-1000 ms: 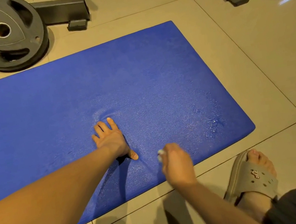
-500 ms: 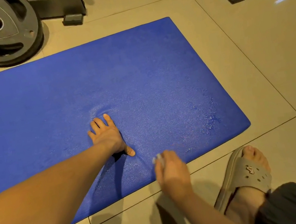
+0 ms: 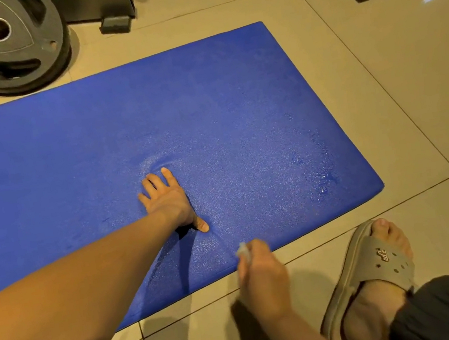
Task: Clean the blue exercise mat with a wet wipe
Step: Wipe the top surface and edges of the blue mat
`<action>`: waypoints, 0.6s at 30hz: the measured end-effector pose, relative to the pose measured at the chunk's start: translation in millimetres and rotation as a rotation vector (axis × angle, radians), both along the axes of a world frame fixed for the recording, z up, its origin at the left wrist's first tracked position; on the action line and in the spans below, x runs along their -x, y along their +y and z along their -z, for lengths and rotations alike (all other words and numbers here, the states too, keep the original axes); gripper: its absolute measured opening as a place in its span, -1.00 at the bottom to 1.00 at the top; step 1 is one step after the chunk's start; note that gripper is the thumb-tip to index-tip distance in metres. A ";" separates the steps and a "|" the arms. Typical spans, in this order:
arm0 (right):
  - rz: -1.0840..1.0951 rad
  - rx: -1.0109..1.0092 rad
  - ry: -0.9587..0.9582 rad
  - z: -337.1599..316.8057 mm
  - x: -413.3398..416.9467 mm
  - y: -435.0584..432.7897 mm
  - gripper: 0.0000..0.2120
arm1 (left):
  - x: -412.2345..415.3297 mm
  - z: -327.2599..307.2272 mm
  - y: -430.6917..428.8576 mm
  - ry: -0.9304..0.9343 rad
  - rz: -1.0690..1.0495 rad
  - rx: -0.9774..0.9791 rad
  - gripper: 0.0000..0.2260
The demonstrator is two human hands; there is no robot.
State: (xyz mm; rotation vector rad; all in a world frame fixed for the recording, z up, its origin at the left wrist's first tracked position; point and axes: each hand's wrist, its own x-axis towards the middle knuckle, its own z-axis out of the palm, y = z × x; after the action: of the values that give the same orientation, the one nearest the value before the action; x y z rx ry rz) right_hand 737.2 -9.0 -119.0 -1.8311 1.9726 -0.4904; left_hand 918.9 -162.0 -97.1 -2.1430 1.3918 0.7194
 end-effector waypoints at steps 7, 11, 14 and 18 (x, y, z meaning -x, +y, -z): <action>0.130 -0.020 -0.029 7.3 60.9 -28.2 -0.86 | -0.7 1.2 0.3 -0.003 -0.003 0.008 0.62; 0.370 0.036 -0.070 7.8 61.3 -30.1 -0.85 | -1.3 2.7 0.9 -0.006 0.006 0.010 0.63; 0.137 -0.062 -0.157 0.4 -0.9 6.0 -0.86 | -1.4 2.6 0.8 -0.006 0.003 0.008 0.64; -0.137 -0.066 -0.067 3.1 -0.9 11.8 -0.86 | -3.0 1.4 0.9 0.007 0.003 0.019 0.64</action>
State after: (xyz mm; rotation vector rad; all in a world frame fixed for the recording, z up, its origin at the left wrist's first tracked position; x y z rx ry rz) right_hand 738.1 2.8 -122.0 -1.8685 1.7838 -0.4332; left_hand 921.9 -161.1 -98.5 -2.1543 1.4105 0.7159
